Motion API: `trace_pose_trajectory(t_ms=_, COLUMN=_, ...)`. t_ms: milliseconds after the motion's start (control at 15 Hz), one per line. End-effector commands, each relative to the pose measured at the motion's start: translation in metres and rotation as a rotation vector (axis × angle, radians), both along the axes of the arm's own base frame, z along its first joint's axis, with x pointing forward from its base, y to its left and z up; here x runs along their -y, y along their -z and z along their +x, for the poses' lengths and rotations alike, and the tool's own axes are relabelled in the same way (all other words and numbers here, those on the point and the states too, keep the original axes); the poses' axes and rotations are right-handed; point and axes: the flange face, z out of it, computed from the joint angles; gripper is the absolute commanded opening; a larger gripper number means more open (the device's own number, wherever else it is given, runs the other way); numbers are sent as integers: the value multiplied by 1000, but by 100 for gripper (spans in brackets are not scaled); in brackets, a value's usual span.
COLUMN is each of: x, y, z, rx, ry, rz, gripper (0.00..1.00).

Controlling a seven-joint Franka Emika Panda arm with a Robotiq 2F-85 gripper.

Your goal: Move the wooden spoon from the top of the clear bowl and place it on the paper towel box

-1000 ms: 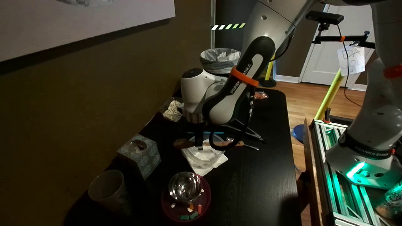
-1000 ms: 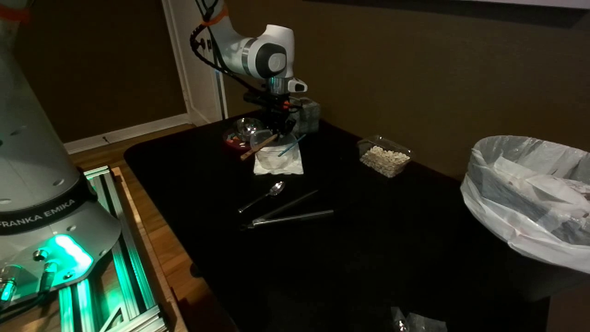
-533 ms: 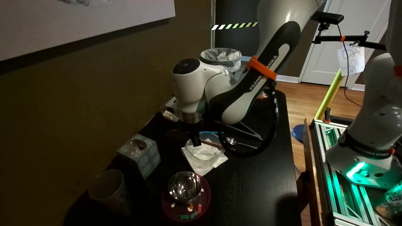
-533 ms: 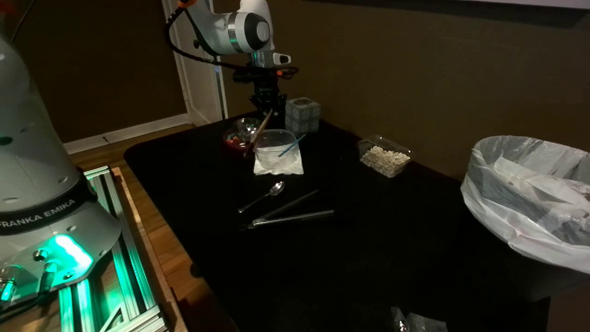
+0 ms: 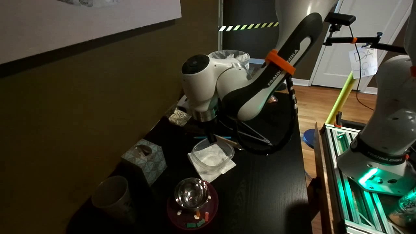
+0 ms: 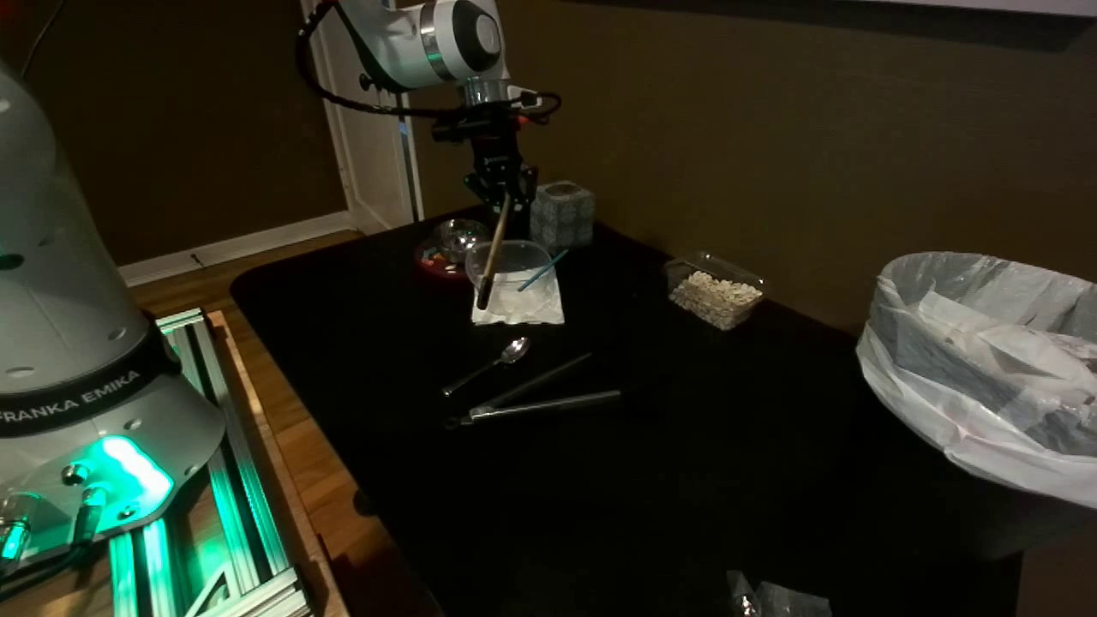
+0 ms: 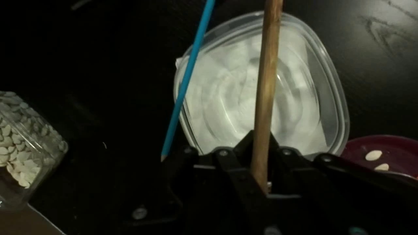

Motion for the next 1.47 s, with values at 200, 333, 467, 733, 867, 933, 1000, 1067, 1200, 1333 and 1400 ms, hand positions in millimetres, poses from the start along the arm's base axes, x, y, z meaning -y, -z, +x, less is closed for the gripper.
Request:
trace_pose_trajectory(t_ms=200, x=10, y=-4, z=-22, rx=-132, ry=33, rz=-322, gripper=1)
trace_pose_trajectory(t_ms=333, x=5, y=-4, z=-27, rx=-190, ry=-4, rz=-424, gripper=1)
trace_pose_trajectory(t_ms=467, x=-10, y=-6, z=-34, rx=-243, ry=-108, rz=-476, gripper=1)
trace_pose_trajectory(t_ms=733, x=-40, y=-8, z=-64, rx=-307, ry=-322, rz=-455, gripper=1)
trace_pose_trajectory(t_ms=867, x=-50, y=-5, z=-68, rx=-343, ry=-424, rz=-437, gripper=1)
trace_pose_trajectory(t_ms=933, x=-51, y=-3, z=-66, rx=-369, ry=-470, rz=-433, gripper=1)
trace_pose_trajectory(t_ms=1000, x=-54, y=-3, z=-64, rx=-338, ry=-378, rz=-426, gripper=5)
trace_pose_trajectory(t_ms=1067, x=-56, y=-3, z=-65, rx=-352, ry=-410, rz=-424, gripper=5)
trace_pose_trajectory(t_ms=1200, x=-56, y=-3, z=-65, rx=-366, ry=-435, rz=-422, gripper=5)
trace_pose_trajectory(t_ms=1333, x=-60, y=-1, z=-65, rx=-347, ry=-510, rz=-436, gripper=1)
trace_pose_trajectory(t_ms=1400, x=-69, y=0, z=-63, rx=-330, ry=-579, rz=-451, gripper=1)
